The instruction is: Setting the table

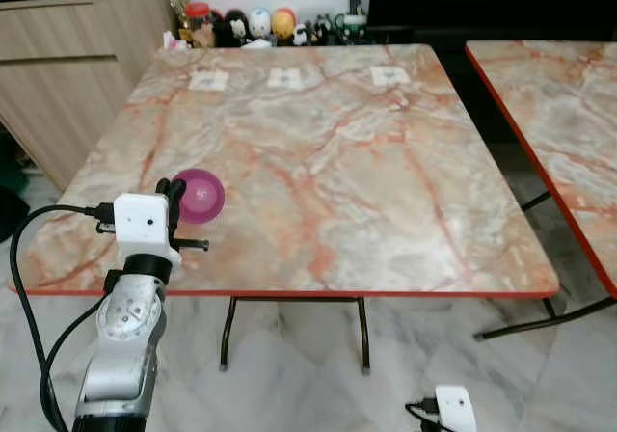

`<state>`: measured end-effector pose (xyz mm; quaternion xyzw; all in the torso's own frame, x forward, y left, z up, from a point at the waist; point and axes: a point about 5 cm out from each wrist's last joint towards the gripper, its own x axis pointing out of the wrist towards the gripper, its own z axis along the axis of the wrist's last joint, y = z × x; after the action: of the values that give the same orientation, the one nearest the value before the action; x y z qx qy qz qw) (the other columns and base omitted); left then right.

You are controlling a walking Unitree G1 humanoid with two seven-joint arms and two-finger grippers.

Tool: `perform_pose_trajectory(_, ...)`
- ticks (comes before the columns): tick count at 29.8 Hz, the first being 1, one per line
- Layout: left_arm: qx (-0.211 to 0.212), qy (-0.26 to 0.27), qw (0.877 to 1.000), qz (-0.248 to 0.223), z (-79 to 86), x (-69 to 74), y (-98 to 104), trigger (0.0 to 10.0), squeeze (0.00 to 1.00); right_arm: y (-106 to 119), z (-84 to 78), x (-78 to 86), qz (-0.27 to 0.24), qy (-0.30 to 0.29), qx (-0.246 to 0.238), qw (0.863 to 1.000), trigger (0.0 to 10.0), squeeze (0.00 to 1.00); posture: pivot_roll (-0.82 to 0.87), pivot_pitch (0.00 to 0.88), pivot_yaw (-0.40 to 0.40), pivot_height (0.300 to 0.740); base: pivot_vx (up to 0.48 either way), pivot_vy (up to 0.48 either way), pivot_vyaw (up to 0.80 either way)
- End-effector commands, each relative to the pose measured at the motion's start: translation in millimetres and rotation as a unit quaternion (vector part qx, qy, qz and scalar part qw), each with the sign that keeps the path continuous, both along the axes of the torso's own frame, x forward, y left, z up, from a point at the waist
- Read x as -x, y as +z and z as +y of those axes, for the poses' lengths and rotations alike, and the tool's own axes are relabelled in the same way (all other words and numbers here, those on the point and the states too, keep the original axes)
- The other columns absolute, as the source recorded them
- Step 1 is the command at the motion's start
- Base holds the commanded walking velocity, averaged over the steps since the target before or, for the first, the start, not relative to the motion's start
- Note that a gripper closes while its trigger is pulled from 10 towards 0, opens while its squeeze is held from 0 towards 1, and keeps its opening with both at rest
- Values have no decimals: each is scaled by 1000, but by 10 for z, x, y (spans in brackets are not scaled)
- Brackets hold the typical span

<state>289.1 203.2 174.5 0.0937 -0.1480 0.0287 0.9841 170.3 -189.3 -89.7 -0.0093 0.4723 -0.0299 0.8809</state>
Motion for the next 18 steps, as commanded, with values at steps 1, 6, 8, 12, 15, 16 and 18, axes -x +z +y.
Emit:
perform_pose_trajectory(1, -6, -3, 1000, -8, -11, -3, 46, 10000, 0, -9, -38, 32, 5, -3, 3, 1000, 10000, 0, -19, 56, 32, 740, 0, -424, 0)
perform_pose_trajectory(6, -8, -4, 1000, -10, -13, -18, 70, 10000, 0, -6, -34, 24, 4, 5, 4, 1000, 10000, 0, -19, 63, 34, 740, 0, -421, 0)
perform_pose_trajectory(8, -9, -4, 1000, -11, -13, -20, 73, 10000, 0, -4, -32, 20, 3, 9, 4, 1000, 10000, 0, -20, 64, 34, 740, 0, -416, 0)
perform_pose_trajectory(12, -11, -4, 1000, -11, -6, -32, 84, 10000, 0, 1, -27, 8, 0, 11, 6, 1000, 10000, 0, -21, 74, 37, 740, 0, -416, 686)
perform_pose_trajectory(15, -12, -4, 1000, -11, -5, -37, 87, 10000, 0, -1, -25, 11, -1, -2, 0, 1000, 10000, 0, -21, 74, 36, 740, 0, -414, 210)
perform_pose_trajectory(16, -12, -4, 1000, -10, -5, -38, 86, 10000, 0, 0, -25, 9, -1, -1, 1, 1000, 10000, 0, -22, 75, 37, 740, 240, -412, 0)
perform_pose_trajectory(18, -12, -6, 1000, -9, -14, -38, 86, 10000, 0, 1, -25, 6, -1, 1, 3, 1000, 10000, 0, -20, 74, 37, 740, 240, -412, 0)
